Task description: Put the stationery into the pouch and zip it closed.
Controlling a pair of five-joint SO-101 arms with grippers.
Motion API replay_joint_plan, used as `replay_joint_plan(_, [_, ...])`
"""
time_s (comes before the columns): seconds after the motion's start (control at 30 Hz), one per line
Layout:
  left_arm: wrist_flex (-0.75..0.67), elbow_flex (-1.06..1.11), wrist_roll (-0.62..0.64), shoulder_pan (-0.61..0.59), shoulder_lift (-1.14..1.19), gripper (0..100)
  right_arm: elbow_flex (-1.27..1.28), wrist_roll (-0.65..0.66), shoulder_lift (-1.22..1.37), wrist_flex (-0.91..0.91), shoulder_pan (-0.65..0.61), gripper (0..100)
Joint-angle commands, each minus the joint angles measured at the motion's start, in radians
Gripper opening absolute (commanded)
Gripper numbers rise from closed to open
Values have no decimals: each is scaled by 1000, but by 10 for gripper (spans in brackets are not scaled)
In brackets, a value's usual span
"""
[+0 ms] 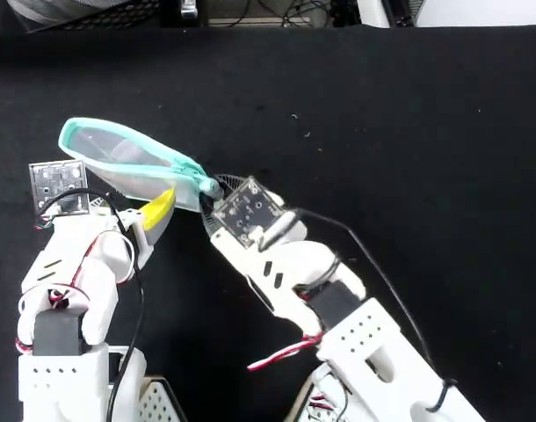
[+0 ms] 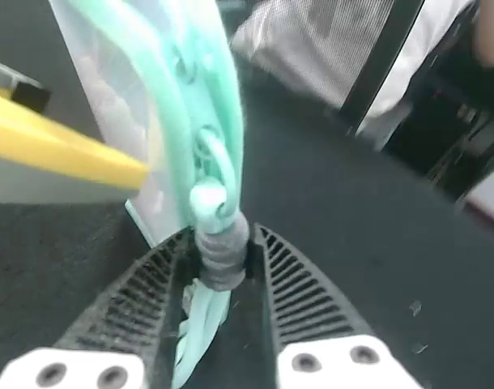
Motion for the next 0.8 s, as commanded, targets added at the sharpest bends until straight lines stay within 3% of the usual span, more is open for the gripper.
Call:
replay_joint_plan(0.0, [-15, -4, 12, -10, -14, 347, -22, 63, -84, -11, 0, 13])
replay_joint_plan(0.3, [-17, -4, 12, -10, -14, 347, 36, 71, -283, 204, -60, 13])
replay_joint_plan(0.5, [18, -24, 20, -2, -15, 349, -1, 112, -374, 233, -66, 13])
replay_joint_plan(0.63, [83, -81, 23, -2, -15, 350, -116, 160, -317, 270, -69, 13])
replay_joint_plan(0.77, [98, -108, 72, -12, -15, 350, -325, 161, -203, 387, -150, 13])
